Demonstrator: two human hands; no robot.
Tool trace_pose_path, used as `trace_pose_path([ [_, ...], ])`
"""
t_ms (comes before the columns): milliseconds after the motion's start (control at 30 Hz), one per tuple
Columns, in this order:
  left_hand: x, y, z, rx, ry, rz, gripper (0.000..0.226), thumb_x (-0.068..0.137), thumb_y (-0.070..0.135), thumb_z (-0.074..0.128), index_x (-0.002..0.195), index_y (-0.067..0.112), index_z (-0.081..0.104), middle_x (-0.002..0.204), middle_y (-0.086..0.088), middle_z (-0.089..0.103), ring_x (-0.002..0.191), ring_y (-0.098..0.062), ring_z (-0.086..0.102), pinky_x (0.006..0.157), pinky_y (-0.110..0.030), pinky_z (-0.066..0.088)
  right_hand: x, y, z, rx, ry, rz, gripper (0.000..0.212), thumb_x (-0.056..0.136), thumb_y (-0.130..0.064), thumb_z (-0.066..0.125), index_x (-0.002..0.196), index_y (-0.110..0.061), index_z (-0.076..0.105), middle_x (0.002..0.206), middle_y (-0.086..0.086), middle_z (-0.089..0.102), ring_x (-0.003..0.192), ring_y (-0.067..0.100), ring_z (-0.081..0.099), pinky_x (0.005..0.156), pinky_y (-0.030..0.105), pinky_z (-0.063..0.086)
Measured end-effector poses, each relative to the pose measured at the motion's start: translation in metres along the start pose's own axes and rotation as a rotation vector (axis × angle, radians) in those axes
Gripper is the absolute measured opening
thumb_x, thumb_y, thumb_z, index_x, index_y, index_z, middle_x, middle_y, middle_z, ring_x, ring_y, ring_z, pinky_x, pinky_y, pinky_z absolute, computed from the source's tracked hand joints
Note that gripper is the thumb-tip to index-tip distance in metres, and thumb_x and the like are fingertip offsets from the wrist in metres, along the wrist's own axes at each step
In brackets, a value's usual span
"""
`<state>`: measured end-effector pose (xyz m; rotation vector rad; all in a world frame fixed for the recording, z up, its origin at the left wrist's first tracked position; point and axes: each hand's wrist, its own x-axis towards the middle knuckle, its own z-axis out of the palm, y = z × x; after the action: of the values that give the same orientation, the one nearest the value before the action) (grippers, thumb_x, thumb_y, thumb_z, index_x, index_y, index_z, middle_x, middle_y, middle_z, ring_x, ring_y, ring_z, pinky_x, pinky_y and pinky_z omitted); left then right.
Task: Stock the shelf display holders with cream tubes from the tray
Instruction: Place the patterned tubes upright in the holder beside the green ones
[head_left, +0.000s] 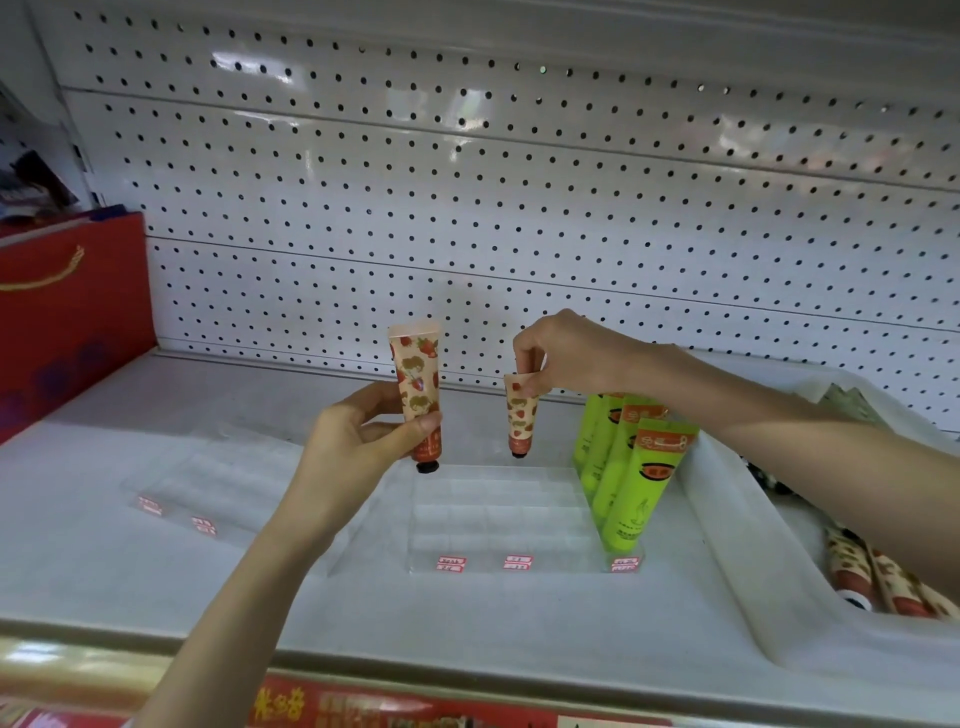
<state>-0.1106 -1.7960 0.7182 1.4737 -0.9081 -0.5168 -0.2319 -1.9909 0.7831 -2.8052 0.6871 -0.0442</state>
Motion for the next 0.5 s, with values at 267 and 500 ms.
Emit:
trace_pose_path([
  [267,-0.0022,-0.0062,-0.0004,0.004,0.01,-0.01,0.02,0.081,0.02,0.068,0.1,0.018,0.063,0.097,0.009,0.069,0.078,-0.006,0.069,0.07,-0.011,0.052,0.0031,0.0003,0.0014,-0.056,-0.028,0.007,0.017,0.08,-0.021,0.073,0.079,-0.012,0.059,0.091,0.003,0.059,0.067,0.008,0.047,0.055,0.021,0.033],
  [500,-0.0041,-0.0085,-0.0033,0.005,0.01,-0.007,0.016,0.081,0.021,0.068,0.095,0.022,0.063,0.095,0.01,0.068,0.077,-0.002,0.068,0.067,-0.007,0.049,0.0025,0.0012,0.0056,-0.075,-0.066,0.029,0.017,0.081,-0.021,0.072,0.08,-0.013,0.058,0.086,-0.001,0.055,0.063,0.002,0.043,0.052,0.018,0.03],
])
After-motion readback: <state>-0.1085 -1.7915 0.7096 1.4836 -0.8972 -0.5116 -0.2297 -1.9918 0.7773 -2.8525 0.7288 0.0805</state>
